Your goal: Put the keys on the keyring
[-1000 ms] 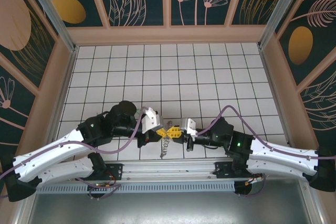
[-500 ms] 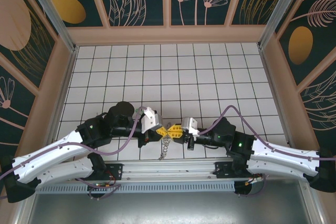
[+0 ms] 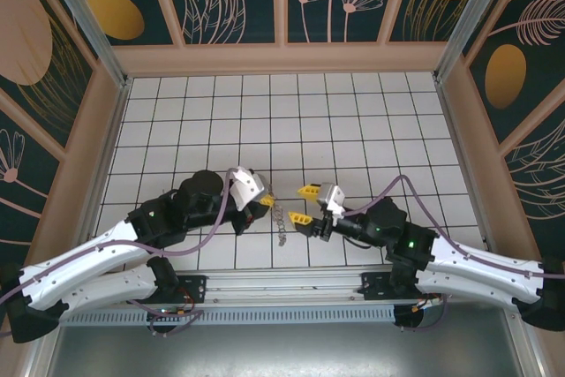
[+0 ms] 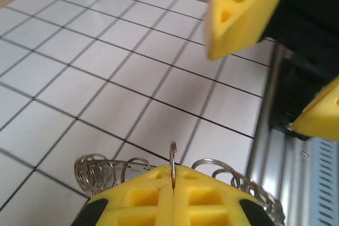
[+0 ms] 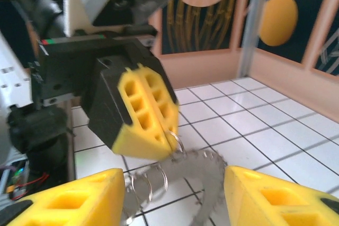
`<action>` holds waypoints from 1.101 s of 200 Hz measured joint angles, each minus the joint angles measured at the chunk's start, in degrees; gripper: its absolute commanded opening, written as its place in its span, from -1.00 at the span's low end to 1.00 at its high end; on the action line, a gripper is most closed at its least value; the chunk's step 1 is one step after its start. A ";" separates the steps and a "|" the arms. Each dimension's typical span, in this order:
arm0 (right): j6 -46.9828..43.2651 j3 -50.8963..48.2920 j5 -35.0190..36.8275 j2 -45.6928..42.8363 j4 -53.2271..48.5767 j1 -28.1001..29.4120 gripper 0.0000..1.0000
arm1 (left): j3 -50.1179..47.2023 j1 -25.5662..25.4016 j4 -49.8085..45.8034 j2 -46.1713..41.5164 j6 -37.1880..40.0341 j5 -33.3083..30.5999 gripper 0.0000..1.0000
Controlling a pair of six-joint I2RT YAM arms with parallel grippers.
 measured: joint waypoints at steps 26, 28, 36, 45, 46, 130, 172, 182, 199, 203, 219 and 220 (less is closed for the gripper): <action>2.84 -0.28 2.16 -1.46 -1.46 -3.72 0.05 | 0.00 2.36 -0.02 -1.42 -3.19 -4.96 -1.00; 3.19 -0.33 2.21 -1.55 -1.66 -4.26 0.05 | 0.00 2.51 -0.02 -1.44 -3.45 -5.20 -1.00; 4.39 -0.46 2.19 -1.84 -2.14 -6.27 0.04 | 0.00 3.43 -0.02 -1.60 -4.55 -6.36 -1.00; 5.84 -0.66 1.84 -1.81 -2.56 -8.96 0.04 | 0.00 4.39 -0.07 -1.66 -5.64 -7.65 -1.00; 5.99 -0.68 1.77 -1.81 -2.64 -9.38 0.04 | 0.00 4.46 -0.07 -1.68 -5.73 -7.74 -1.00; 11.47 -0.79 -11.93 17.38 -3.26 -20.24 -0.10 | 1.57 10.75 -2.84 -2.95 -10.27 -14.71 -1.00; 9.09 -0.42 -21.03 28.33 4.87 -20.81 -0.10 | 1.16 20.63 -4.02 -2.86 -11.39 -12.39 -1.00; 8.20 0.31 -22.71 30.91 6.80 -20.83 -0.10 | 0.22 23.74 -4.00 -2.89 -11.76 -10.84 -1.00; 6.45 2.80 -25.29 36.59 9.42 -20.81 -0.11 | -1.64 28.37 -4.07 -2.89 -12.20 -8.35 -1.00; 6.05 3.65 -25.75 38.16 9.86 -20.81 -0.11 | -2.08 29.57 -4.07 -2.91 -12.33 -7.63 -1.00; 4.09 7.39 -27.34 43.80 10.38 -20.70 -0.12 | -3.17 33.97 -4.07 -2.93 -12.63 -5.07 -1.00; 3.89 7.74 -27.50 44.26 10.36 -20.65 -0.13 | -3.21 34.16 -4.07 -2.93 -12.66 -4.94 -1.00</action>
